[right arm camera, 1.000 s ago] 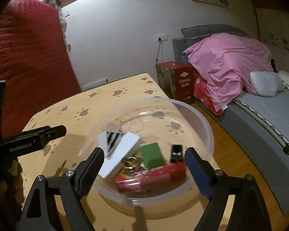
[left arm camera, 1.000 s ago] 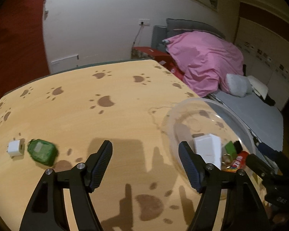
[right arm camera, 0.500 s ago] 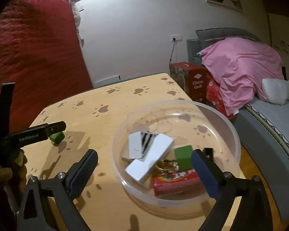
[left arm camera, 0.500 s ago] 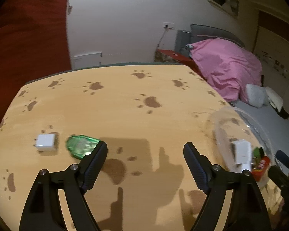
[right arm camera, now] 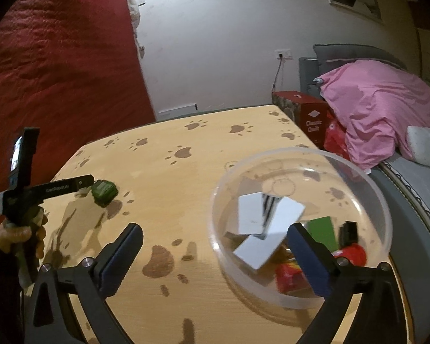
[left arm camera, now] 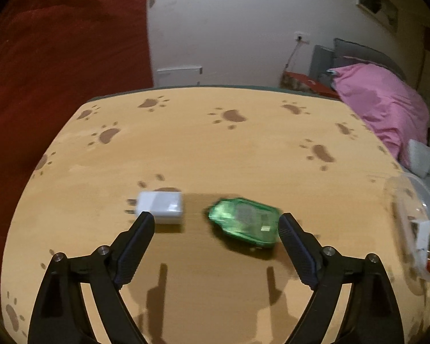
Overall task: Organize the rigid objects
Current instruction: 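Move the left tool to the white charger and grasp it, then grasp the green keychain case with the right tool while the left tool holds the charger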
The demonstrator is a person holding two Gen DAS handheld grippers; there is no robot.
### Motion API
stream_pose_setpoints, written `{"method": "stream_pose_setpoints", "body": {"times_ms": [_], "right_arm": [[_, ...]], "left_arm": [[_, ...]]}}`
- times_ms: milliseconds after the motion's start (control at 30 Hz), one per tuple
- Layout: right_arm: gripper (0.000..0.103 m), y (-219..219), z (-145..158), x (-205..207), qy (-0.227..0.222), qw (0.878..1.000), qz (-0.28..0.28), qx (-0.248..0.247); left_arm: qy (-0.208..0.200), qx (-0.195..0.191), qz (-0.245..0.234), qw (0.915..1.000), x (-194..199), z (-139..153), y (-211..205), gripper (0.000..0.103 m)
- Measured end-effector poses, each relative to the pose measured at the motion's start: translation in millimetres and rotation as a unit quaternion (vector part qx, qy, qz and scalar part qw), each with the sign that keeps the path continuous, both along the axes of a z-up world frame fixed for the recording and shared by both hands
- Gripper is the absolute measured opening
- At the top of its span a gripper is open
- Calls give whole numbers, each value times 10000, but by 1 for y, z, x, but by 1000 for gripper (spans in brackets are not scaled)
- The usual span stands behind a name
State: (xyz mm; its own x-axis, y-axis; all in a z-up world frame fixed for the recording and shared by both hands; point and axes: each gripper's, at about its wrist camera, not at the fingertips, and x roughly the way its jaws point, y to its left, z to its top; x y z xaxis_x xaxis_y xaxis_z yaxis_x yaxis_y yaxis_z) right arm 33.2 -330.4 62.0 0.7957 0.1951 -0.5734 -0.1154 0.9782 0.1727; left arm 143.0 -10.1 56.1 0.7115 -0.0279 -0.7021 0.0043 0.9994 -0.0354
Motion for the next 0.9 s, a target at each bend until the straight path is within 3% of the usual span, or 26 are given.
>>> {"method": "stream_pose_setpoints", "body": {"times_ms": [500,567,700,900], "right_arm": [[102,38,-5,7,163,9988,438,-131],[102,41,-6,10,206,9985,487,-139],[102,49,-8,14,284,9978,589,-138],[102,66,-10,24,385,9962,767,-151]], "left_arm": [[223,-13,337,9992,32,-28,47,88],[220,-30,346,9992,34,-29,49,85],[342,-182,322,9987,42,-35,55,65],[248,-335,226,9989,39,-35,59,60]]}}
